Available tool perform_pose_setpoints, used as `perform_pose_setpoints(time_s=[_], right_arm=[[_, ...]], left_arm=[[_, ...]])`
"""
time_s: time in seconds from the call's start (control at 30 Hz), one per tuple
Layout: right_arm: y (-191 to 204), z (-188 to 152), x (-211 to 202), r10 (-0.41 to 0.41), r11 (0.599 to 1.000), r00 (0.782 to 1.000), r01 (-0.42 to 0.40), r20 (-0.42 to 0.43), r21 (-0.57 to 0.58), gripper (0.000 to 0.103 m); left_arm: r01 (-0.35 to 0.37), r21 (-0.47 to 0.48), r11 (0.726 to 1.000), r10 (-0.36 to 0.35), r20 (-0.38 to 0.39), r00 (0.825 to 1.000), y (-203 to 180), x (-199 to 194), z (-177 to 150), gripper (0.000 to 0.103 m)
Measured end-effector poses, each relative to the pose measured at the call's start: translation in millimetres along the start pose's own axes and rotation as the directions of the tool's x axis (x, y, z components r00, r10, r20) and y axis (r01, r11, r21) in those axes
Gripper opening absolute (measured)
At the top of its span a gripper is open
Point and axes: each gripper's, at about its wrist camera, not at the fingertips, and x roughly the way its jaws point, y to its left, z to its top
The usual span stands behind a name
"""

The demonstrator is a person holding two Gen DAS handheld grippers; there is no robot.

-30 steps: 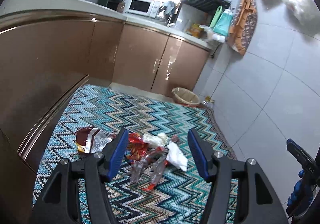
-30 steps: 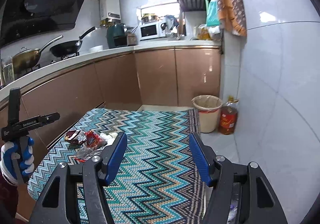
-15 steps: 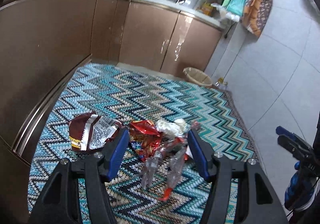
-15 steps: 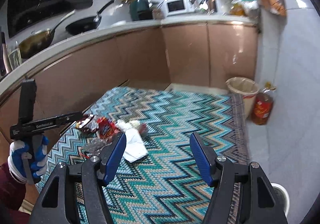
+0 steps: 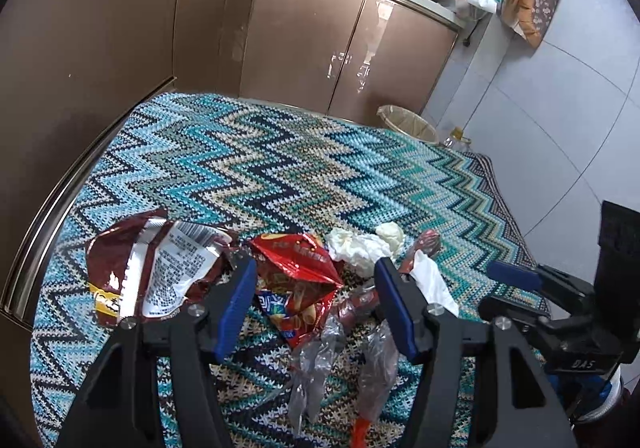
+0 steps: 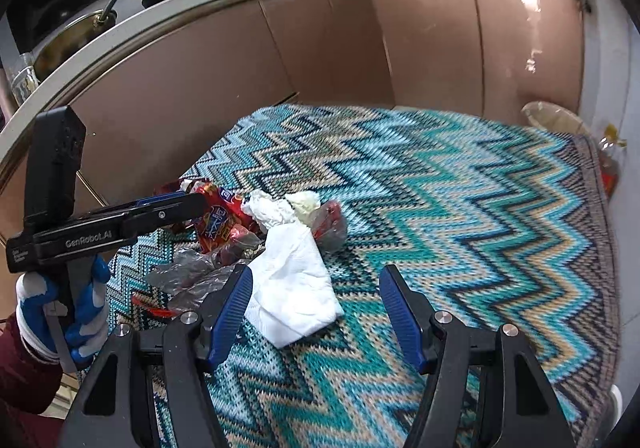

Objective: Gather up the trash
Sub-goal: 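Grasp the red snack wrapper with the left tool while the right tool grasps white tissue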

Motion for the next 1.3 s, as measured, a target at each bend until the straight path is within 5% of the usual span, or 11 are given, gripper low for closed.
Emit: perform_pose_setpoints(time_s=[0.43, 0.63, 0.8, 1.3], right_arm=[[-12, 1, 38, 0.096, 0.995, 0.992, -0.094, -0.079, 0.030, 0.061], [-8, -3, 45, 0.129, 0.991, 0.986, -0.127, -0.101, 0.029, 0.043], [1, -8, 35, 0.122, 0.992, 0.988, -0.123, -0.095, -0.004, 0.012], [35, -24, -32, 0.044, 0.997, 0.999, -0.044, -0.009, -0.061, 0.009]], left_arm=[[0.043, -0.035, 0.998, -0.044, -0.053, 0.998, 9, 20, -8, 0.023], [0.051, -0.043, 0.998, -0.053, -0.053, 0.997, 11, 18, -11, 0.014], [0.051, -0.039, 0.998, -0.052, -0.026, 0.998, 11, 5, -11, 0.011], [0.046, -0.036, 0.998, -0.043, 0.084, 0.996, 13, -68, -23, 0.009]])
